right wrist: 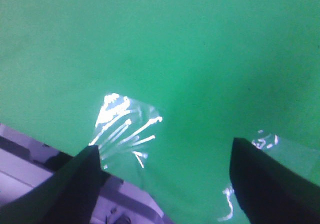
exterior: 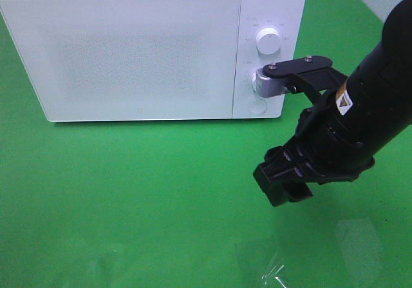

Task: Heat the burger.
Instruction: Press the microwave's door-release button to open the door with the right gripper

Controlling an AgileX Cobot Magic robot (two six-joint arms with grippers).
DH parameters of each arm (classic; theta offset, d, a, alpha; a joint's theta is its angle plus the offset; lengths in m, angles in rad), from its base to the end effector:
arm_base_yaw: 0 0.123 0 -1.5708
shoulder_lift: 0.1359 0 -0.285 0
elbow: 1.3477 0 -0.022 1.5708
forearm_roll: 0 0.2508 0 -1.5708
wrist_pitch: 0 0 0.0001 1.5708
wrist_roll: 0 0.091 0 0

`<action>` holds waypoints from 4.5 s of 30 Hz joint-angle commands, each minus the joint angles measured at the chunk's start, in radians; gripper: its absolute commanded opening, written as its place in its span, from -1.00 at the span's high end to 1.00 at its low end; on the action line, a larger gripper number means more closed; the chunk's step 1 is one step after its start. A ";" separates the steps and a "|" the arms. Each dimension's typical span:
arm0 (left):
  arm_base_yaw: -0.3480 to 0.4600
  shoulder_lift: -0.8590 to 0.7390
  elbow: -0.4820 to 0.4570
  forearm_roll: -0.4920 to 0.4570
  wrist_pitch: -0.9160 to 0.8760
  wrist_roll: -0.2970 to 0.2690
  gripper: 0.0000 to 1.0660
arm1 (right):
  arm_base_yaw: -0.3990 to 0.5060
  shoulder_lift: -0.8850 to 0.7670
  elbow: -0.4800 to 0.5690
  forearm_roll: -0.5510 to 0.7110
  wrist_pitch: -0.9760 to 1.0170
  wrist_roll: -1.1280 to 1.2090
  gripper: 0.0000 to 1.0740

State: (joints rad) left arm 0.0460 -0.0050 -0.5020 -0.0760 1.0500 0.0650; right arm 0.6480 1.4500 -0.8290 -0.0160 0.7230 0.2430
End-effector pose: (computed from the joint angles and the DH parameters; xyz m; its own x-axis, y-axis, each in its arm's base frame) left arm -0.0052 -0.0062 0.2789 -0.4381 0.0069 -0.8989 0.0251 0.9997 -0.0045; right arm 0.2074 0.1558 0.2127 -0.8757 -0.3758 -0.3030 -0.4114 0.9094 0.0609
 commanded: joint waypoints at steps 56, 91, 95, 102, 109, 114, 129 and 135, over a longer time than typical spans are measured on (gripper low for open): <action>0.004 -0.021 0.003 -0.005 -0.008 -0.002 -0.83 | -0.411 -1.357 0.296 -0.134 0.179 -0.060 -0.27; 0.004 -0.021 0.003 -0.005 -0.008 -0.002 -0.83 | -0.495 -1.481 0.319 -0.131 0.285 -0.037 -0.24; 0.004 -0.021 0.003 -0.005 -0.008 -0.002 -0.83 | -0.495 -1.479 0.302 -0.137 0.249 -0.037 -0.24; 0.004 -0.021 0.003 -0.005 -0.008 -0.002 -0.83 | -0.495 -1.370 0.302 -0.138 0.057 -0.037 -0.23; 0.004 -0.021 0.003 -0.005 -0.008 -0.002 -0.83 | -0.495 -1.271 0.342 -0.137 -0.100 -0.037 -0.23; 0.004 -0.021 0.003 -0.005 -0.008 -0.002 -0.83 | -0.495 -1.152 0.391 -0.134 -0.278 -0.037 -0.23; 0.004 -0.021 0.003 -0.005 -0.008 -0.002 -0.83 | -0.494 -0.767 0.408 -0.133 -0.741 -0.037 -0.23; 0.004 -0.021 0.003 -0.005 -0.008 -0.002 -0.83 | -0.494 -0.587 0.408 -0.137 -0.974 -0.037 -0.23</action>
State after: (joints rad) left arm 0.0460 -0.0050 -0.5020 -0.0760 1.0500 0.0650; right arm 0.1600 0.8050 -0.4240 -0.1460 -0.1420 0.1990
